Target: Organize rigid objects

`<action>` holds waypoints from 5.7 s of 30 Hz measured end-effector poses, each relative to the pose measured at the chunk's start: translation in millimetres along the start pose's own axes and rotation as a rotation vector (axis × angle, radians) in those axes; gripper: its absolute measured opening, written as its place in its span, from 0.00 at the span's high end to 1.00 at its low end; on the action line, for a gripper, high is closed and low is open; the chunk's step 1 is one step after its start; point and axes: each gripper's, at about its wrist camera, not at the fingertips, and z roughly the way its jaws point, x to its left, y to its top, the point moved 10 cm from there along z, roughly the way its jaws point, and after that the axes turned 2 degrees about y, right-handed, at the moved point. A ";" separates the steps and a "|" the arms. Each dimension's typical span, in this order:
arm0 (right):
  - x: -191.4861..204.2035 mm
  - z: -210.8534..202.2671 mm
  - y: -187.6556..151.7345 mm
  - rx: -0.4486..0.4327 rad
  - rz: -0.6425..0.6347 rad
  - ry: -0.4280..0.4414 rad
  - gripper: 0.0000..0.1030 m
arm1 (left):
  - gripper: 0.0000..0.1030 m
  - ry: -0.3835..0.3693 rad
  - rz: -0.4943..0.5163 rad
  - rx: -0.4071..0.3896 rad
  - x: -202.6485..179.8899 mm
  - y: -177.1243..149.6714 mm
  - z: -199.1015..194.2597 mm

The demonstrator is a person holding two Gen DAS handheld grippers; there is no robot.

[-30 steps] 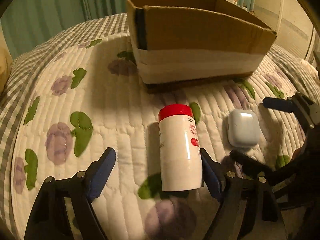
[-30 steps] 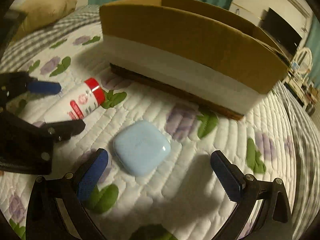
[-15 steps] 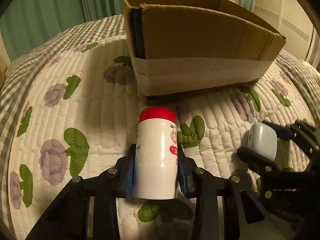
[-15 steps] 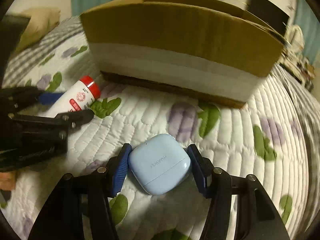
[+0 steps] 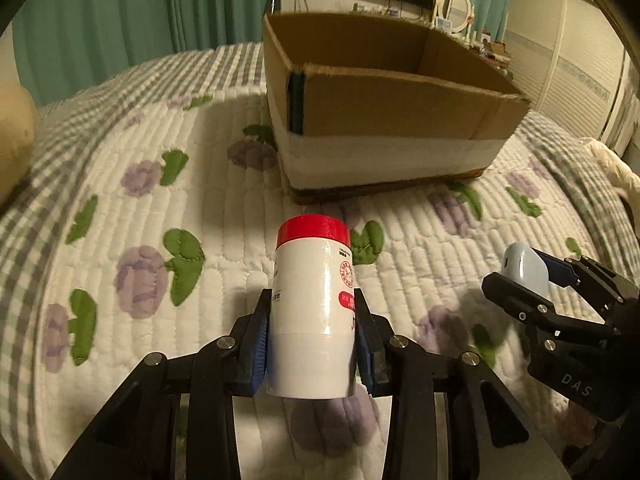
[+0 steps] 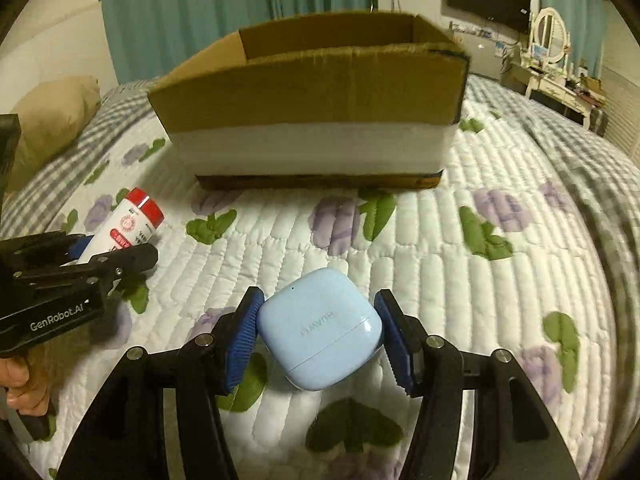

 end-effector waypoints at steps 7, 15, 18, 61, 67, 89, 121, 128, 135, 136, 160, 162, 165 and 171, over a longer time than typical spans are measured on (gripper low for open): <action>10.3 -44.7 9.9 -0.084 -0.016 -0.017 0.44 | 0.65 -0.001 0.019 -0.093 -4.9 16.0 -45.2; 23.4 -113.2 34.3 -0.204 -0.027 -0.046 0.44 | 0.65 -0.011 0.011 -0.189 -12.9 28.8 -106.6; 27.4 -140.2 44.8 -0.257 -0.025 -0.057 0.44 | 0.65 -0.017 0.012 -0.238 -18.5 37.4 -132.0; 11.6 -189.9 233.7 -0.531 -0.064 -0.112 0.44 | 0.65 -0.014 -0.022 -0.487 -8.2 217.3 -148.6; -8.3 -126.4 243.5 -0.464 -0.054 -0.096 0.44 | 0.65 -0.052 -0.045 -0.373 -2.8 217.6 -77.7; -34.9 58.7 204.6 -0.109 -0.172 -0.100 0.44 | 0.65 -0.041 0.026 -0.049 -19.9 198.9 67.5; -15.4 -140.2 231.6 -0.451 -0.038 -0.183 0.00 | 0.03 -0.008 -0.109 -0.435 21.6 228.1 -157.9; 9.8 -201.8 225.4 -0.500 -0.052 -0.192 0.00 | 0.00 0.000 -0.096 -0.553 17.1 216.2 -221.0; 26.7 -243.0 206.1 -0.531 -0.061 -0.207 0.00 | 0.00 0.020 -0.080 -0.612 15.8 192.8 -255.4; 27.0 -246.8 201.9 -0.531 -0.062 -0.209 0.00 | 0.00 0.023 -0.079 -0.613 15.8 189.2 -257.7; 18.1 -224.8 112.6 -0.472 0.035 -0.225 0.00 | 0.00 -0.013 -0.078 -0.546 17.2 103.2 -199.0; 19.6 -218.8 111.3 -0.463 0.034 -0.219 0.00 | 0.00 0.001 -0.077 -0.547 18.4 102.3 -196.0; 20.5 -210.3 108.0 -0.452 0.033 -0.214 0.00 | 0.00 0.026 -0.074 -0.544 21.3 99.0 -189.6; 22.2 -197.7 101.2 -0.431 0.035 -0.205 0.00 | 0.00 0.020 -0.093 -0.519 24.7 96.2 -180.8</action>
